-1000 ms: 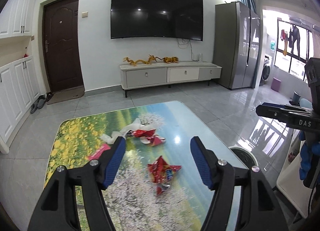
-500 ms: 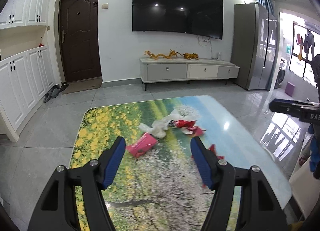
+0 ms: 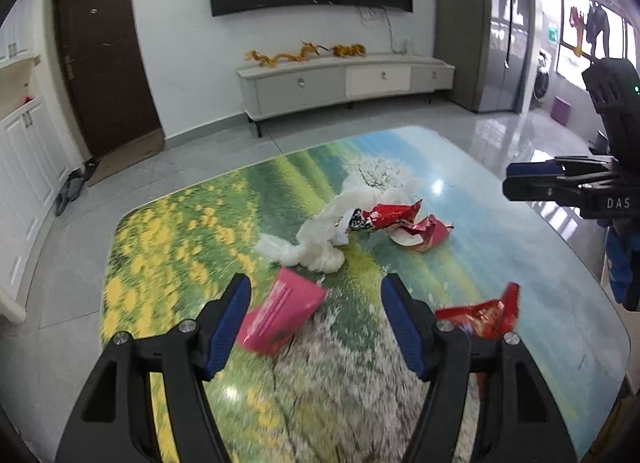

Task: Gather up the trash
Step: 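Move both open tools back over the remaining trash on the table, then grasp a crumpled white tissue with the right tool while the left tool grasps another tissue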

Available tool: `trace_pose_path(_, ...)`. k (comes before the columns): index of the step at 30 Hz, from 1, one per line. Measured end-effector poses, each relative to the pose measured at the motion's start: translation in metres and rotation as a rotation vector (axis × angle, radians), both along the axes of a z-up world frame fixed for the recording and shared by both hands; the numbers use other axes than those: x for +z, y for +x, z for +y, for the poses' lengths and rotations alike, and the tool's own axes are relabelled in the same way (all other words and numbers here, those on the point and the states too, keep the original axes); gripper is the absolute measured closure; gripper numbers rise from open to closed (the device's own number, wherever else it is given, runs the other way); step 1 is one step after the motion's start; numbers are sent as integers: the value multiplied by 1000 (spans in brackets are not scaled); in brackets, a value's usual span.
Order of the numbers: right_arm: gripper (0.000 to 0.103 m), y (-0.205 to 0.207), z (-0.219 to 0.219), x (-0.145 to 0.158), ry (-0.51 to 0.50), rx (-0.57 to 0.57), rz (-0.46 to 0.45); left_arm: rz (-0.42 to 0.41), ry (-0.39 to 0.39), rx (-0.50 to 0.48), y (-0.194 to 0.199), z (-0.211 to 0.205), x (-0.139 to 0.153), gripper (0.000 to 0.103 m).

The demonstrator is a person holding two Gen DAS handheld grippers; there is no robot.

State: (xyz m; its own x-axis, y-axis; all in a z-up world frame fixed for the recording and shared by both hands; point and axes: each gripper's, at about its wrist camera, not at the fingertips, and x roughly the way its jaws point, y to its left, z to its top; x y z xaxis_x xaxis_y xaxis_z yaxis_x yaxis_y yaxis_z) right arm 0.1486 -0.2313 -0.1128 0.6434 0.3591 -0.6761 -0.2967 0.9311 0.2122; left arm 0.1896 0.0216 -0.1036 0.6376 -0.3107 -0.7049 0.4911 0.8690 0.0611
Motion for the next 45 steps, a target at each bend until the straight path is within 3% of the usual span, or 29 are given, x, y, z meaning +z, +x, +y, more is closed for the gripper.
trace_pose_path(7, 55, 50, 3, -28, 33, 61, 43, 105, 72, -4, 73, -27, -36, 38)
trace_pose_path(14, 55, 97, 14, -50, 28, 100, 86, 190, 78, -11, 91, -26, -62, 44)
trace_pose_path(19, 55, 120, 30, -62, 8, 144, 115, 200, 57, -37, 91, -28, -63, 59)
trace_pose_path(22, 56, 127, 41, -64, 5, 189, 136, 207, 39, -59, 88, -30, -62, 74)
trace_pose_path(25, 67, 131, 54, -70, -24, 236, 169, 203, 28, -53, 90, -32, -61, 83)
trace_pose_path(28, 87, 127, 59, -71, -51, 244, 163, 198, 8, -32, 88, -28, -59, 88)
trace_pose_path(29, 88, 124, 57, -69, -45, 236, 152, 195, -3, -22, 87, -24, -57, 88)
trace_pose_path(35, 89, 110, 30, -40, 39, 151, 53, 162, -81, 22, 72, -4, -31, 89)
trace_pose_path(41, 89, 61, -15, -4, 96, 85, -14, 97, -77, 37, 42, -2, 6, 89)
trace_pose_path(45, 89, 15, -61, 8, 108, 1, -32, 66, -73, 1, 20, -22, 33, 89)
